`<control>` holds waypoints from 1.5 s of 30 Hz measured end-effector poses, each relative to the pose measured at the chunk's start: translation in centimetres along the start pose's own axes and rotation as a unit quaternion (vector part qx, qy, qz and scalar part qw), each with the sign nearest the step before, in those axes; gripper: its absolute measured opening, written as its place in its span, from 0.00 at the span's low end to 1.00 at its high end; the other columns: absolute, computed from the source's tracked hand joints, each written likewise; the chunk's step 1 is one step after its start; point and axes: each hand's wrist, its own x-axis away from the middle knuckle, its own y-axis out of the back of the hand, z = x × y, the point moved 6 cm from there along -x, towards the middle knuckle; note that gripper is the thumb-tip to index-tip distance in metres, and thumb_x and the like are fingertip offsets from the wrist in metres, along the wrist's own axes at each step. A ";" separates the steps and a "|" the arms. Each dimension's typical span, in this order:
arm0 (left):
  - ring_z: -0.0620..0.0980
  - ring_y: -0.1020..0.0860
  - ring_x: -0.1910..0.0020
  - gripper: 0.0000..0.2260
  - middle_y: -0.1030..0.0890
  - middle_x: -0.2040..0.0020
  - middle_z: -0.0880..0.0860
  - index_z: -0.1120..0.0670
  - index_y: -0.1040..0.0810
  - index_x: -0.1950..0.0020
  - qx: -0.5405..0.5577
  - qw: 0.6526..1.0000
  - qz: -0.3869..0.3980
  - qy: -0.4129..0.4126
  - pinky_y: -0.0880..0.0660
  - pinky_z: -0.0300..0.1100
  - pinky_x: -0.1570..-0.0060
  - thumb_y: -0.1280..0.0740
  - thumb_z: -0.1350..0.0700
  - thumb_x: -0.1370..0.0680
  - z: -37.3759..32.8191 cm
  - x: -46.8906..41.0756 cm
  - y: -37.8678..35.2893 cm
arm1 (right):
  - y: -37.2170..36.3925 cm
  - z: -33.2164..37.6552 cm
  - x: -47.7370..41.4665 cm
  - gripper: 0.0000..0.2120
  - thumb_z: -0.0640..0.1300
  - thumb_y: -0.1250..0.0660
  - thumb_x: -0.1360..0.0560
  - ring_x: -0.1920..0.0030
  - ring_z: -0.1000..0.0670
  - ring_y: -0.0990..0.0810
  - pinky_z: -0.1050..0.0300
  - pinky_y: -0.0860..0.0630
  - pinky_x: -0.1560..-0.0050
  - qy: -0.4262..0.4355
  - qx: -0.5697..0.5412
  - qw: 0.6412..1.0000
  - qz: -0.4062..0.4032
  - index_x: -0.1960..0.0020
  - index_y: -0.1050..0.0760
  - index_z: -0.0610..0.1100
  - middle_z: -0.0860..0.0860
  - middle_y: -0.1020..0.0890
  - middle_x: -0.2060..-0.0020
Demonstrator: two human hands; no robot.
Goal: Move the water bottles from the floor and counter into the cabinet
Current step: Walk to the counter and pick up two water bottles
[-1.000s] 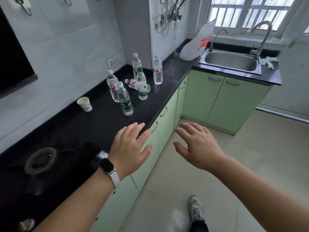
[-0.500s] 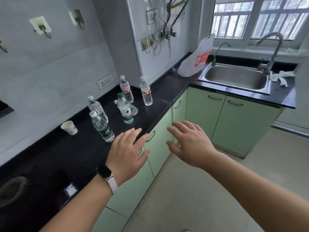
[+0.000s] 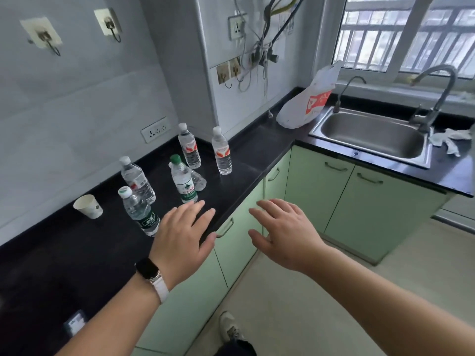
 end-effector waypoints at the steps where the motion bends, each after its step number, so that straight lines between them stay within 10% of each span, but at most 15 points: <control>1: 0.60 0.24 0.35 0.21 0.20 0.36 0.58 0.55 0.20 0.36 -0.005 1.000 0.003 0.005 0.27 0.59 0.38 0.39 0.46 0.22 0.7 -0.4 -0.4 | -0.3 -0.1 -1.1 0.25 0.61 0.44 0.23 0.34 0.43 0.26 0.47 0.31 0.34 0.004 0.002 1.000 0.005 0.32 0.27 0.49 0.51 0.22 0.36; 18: 0.61 0.23 0.36 0.21 0.21 0.36 0.59 0.56 0.20 0.36 -0.005 0.984 -0.008 0.179 0.25 0.59 0.41 0.38 0.47 0.23 21.0 -4.1 -6.7 | -8.3 4.9 -24.5 0.32 0.67 0.51 0.25 0.30 0.48 0.32 0.48 0.35 0.31 0.077 -0.014 0.993 0.090 0.27 0.32 0.53 0.55 0.28 0.31; 27: 0.57 0.22 0.39 0.26 0.20 0.38 0.56 0.57 0.25 0.33 0.045 0.946 -0.027 0.321 0.24 0.52 0.44 0.37 0.43 0.25 26.7 -2.1 -8.1 | -12.8 5.4 -31.6 0.35 0.62 0.31 0.28 0.32 0.49 0.30 0.52 0.31 0.34 0.020 -0.152 0.978 0.139 0.26 0.37 0.52 0.54 0.29 0.31; 33: 0.48 0.25 0.36 0.28 0.23 0.34 0.50 0.55 0.27 0.28 0.192 0.853 -0.039 0.484 0.31 0.40 0.37 0.24 0.51 0.26 27.2 0.6 -11.0 | -17.1 4.6 -35.4 0.40 0.57 0.24 0.33 0.39 0.54 0.27 0.53 0.28 0.40 0.004 -0.257 0.949 0.181 0.27 0.38 0.51 0.55 0.27 0.36; 38: 0.33 0.23 0.44 0.20 0.21 0.41 0.41 0.39 0.25 0.39 0.323 0.705 -0.085 0.625 0.27 0.32 0.43 0.24 0.54 0.26 26.3 2.2 -12.6 | -20.1 3.9 -37.5 0.33 0.53 0.21 0.34 0.45 0.53 0.21 0.54 0.25 0.45 0.029 -0.317 0.913 0.256 0.36 0.35 0.59 0.55 0.23 0.42; 45: 0.36 0.20 0.46 0.24 0.18 0.45 0.41 0.38 0.27 0.41 0.331 0.633 -0.083 0.695 0.26 0.29 0.48 0.21 0.57 0.29 24.4 2.5 -15.1 | -23.8 2.9 -39.2 0.28 0.52 0.19 0.36 0.53 0.58 0.19 0.63 0.25 0.56 0.061 -0.344 0.881 0.320 0.43 0.32 0.59 0.59 0.19 0.52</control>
